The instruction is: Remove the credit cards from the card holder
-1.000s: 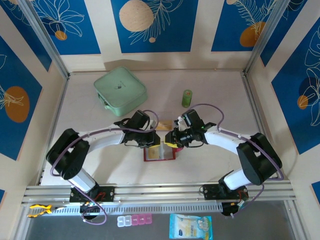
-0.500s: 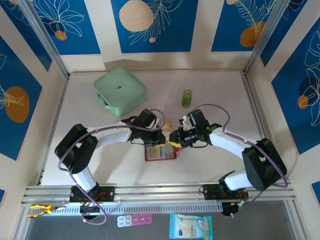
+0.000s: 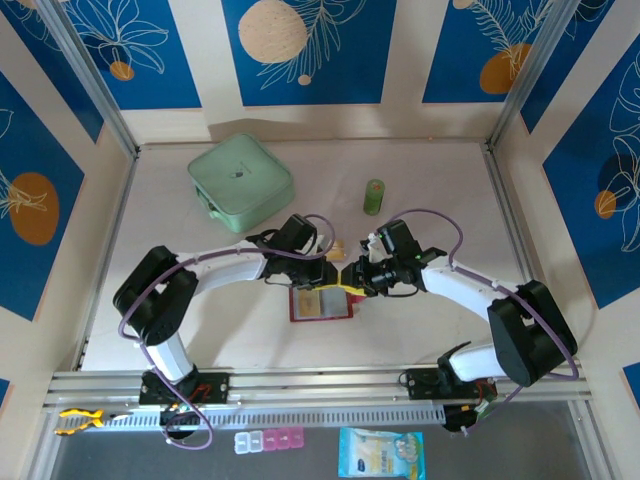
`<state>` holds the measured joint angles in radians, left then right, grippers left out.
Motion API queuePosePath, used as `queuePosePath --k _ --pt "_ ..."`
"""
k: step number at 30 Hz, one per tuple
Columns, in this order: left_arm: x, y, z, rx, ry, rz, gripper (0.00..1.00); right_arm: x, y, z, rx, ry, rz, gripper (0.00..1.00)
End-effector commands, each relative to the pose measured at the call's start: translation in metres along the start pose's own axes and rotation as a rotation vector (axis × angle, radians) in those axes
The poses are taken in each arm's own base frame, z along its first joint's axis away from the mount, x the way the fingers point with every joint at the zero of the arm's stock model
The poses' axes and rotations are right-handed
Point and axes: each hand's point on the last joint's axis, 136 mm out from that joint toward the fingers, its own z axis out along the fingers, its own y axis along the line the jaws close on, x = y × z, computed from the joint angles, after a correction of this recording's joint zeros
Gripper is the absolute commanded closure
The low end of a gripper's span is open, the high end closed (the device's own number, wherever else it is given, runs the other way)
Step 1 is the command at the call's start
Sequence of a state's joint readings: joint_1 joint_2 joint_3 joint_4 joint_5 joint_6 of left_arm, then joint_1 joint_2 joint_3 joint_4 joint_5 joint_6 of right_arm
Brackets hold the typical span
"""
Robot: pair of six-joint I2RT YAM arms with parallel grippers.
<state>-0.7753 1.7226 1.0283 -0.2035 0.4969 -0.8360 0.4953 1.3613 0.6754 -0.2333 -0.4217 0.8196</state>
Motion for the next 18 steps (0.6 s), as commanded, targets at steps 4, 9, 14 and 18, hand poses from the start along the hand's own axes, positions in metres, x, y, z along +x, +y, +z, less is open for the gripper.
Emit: queuePosePath --k 4,9,14,18 --pt "0.008 0.01 -0.011 -0.02 -0.007 0.004 0.77 0.007 0.001 0.005 0.005 0.036 0.0 0.69" --pt "0.013 0.026 -0.022 -0.026 -0.035 -0.017 0.79 0.009 0.007 0.019 0.016 0.071 -0.015 0.69" --pt "0.019 0.044 -0.032 -0.039 -0.057 -0.048 0.82 0.011 0.012 0.036 0.037 0.109 -0.035 0.69" --pt "0.025 0.061 -0.037 -0.051 -0.066 -0.078 0.87 0.012 0.014 0.051 0.053 0.139 -0.044 0.71"
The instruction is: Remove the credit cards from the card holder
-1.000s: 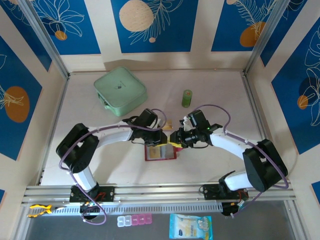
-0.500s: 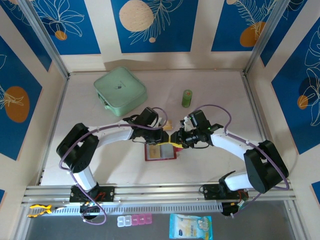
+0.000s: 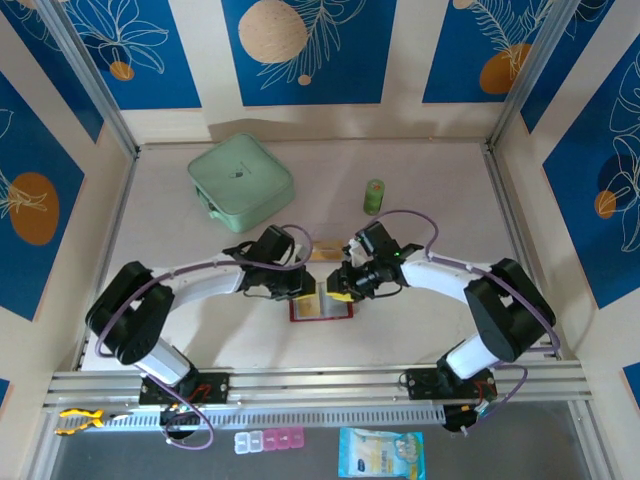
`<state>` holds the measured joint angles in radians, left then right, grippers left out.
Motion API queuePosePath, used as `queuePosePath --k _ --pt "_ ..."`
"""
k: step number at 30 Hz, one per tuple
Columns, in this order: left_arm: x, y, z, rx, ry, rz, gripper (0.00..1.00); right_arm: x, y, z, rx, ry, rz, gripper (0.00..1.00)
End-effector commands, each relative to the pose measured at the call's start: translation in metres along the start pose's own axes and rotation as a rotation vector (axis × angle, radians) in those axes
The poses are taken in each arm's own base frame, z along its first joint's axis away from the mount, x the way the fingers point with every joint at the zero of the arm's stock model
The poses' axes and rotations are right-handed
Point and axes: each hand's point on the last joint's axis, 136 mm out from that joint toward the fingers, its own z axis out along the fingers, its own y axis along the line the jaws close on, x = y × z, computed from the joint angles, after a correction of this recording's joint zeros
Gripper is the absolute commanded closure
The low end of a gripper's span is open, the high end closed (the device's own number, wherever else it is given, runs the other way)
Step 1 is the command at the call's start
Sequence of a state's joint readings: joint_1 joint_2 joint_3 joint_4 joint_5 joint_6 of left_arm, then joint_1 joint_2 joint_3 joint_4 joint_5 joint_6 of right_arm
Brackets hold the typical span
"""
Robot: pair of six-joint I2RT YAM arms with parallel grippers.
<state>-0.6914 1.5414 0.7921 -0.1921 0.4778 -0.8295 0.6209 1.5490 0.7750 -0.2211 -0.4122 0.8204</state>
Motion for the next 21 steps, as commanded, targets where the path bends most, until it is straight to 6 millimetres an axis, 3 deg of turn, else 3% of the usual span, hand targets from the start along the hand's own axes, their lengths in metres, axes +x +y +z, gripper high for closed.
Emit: queuePosePath --k 1,10,21 --pt "0.002 0.013 -0.006 -0.008 -0.023 -0.01 0.87 -0.002 0.008 0.01 0.003 0.019 -0.011 0.71" --pt "0.011 0.043 -0.002 -0.026 -0.009 -0.059 0.93 -0.004 0.01 0.029 0.033 0.045 -0.029 0.74" --pt "0.013 0.056 0.006 -0.042 0.013 -0.084 0.96 -0.004 0.003 0.036 0.071 0.059 -0.03 0.74"
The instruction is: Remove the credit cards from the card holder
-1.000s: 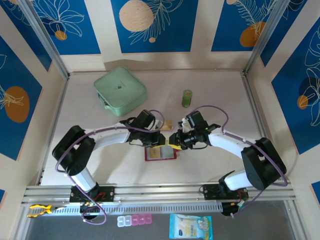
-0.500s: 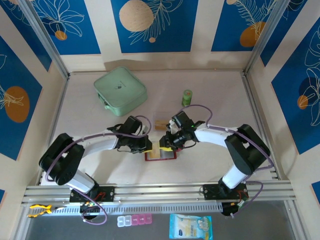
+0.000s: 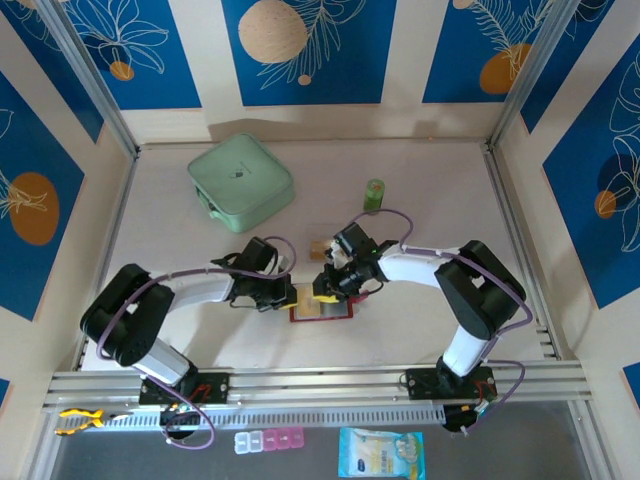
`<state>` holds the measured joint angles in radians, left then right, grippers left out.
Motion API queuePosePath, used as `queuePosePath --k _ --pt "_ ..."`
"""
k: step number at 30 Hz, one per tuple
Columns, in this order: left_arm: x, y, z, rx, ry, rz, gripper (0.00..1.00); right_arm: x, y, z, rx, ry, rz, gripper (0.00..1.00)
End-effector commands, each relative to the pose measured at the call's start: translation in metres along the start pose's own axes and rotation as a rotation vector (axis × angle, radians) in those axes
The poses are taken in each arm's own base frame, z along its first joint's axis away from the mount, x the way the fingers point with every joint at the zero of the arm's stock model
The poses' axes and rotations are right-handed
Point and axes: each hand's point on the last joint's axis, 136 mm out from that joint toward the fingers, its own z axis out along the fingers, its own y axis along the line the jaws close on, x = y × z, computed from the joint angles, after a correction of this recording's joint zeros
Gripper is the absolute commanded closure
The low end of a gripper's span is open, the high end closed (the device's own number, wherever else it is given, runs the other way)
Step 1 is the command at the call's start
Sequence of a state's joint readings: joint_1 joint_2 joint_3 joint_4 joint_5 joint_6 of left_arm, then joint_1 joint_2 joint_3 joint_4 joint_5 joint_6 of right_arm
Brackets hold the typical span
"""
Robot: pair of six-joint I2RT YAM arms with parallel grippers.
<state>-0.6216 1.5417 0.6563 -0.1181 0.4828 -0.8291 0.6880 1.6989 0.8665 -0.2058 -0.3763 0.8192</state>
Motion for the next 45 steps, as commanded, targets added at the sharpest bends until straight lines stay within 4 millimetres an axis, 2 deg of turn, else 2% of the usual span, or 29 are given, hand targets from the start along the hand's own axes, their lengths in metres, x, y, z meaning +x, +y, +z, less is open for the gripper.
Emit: queuePosePath --k 1,13,30,38,45 --pt "0.004 0.009 0.002 -0.008 0.019 -0.003 0.96 0.001 0.001 0.003 0.019 0.015 -0.008 0.74" --pt "0.006 0.014 0.003 -0.018 0.029 -0.011 0.96 0.002 -0.007 0.01 0.066 0.03 -0.015 0.75" --pt "0.006 0.014 0.003 -0.016 0.03 -0.013 0.97 0.005 0.004 0.018 0.009 0.058 -0.032 0.78" --pt "0.007 0.016 0.004 -0.019 0.034 -0.014 0.97 0.005 -0.013 0.014 0.109 0.045 -0.016 0.77" --pt "0.007 0.016 0.004 -0.017 0.033 -0.014 0.96 0.005 -0.017 0.006 0.162 0.031 -0.031 0.77"
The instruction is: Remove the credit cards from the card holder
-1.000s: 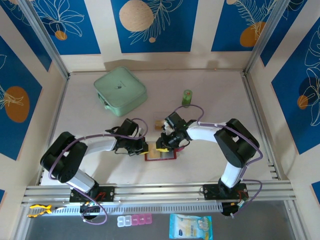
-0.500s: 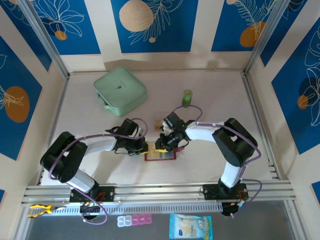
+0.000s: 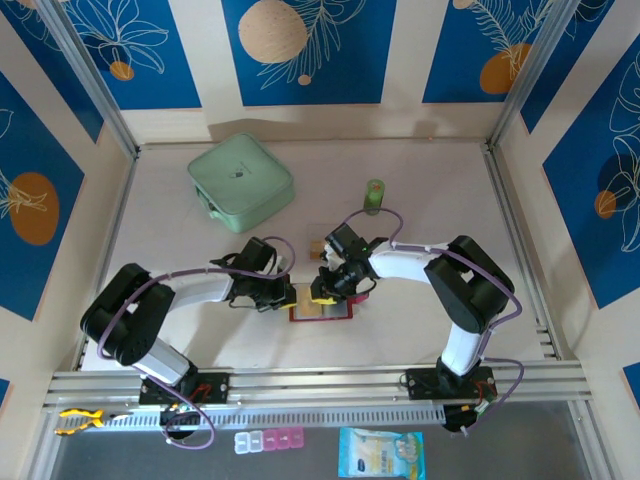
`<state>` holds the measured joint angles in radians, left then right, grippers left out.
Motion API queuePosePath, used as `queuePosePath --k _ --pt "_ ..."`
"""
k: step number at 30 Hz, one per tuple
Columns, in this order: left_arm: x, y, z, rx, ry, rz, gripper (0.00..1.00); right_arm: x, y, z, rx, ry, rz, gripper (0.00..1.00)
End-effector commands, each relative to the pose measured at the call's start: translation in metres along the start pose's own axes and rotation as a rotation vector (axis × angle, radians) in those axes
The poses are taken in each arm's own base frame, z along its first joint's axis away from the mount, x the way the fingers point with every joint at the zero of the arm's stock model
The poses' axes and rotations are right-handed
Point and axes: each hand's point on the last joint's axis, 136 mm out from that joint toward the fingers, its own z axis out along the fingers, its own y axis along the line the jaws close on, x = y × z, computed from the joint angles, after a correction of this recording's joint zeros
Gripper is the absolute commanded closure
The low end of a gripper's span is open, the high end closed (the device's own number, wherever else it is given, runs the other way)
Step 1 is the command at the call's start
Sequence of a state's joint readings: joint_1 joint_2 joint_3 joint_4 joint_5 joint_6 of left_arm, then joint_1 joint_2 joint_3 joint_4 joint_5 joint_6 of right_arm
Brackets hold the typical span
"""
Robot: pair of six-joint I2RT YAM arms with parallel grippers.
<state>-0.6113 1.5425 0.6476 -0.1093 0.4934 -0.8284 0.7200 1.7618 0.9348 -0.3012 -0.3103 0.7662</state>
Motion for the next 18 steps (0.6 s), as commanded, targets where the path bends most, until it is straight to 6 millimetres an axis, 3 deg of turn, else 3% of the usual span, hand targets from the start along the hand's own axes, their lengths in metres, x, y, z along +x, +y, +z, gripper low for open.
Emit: queuePosePath --k 1,18 --pt "0.007 0.0141 0.0043 -0.023 0.031 -0.007 0.96 0.0039 -0.0073 -0.0055 0.061 0.002 -0.007 0.77" --pt "0.0003 0.0044 -0.0053 -0.028 0.008 0.017 0.97 0.0024 0.0008 -0.0148 0.051 -0.019 -0.034 0.77"
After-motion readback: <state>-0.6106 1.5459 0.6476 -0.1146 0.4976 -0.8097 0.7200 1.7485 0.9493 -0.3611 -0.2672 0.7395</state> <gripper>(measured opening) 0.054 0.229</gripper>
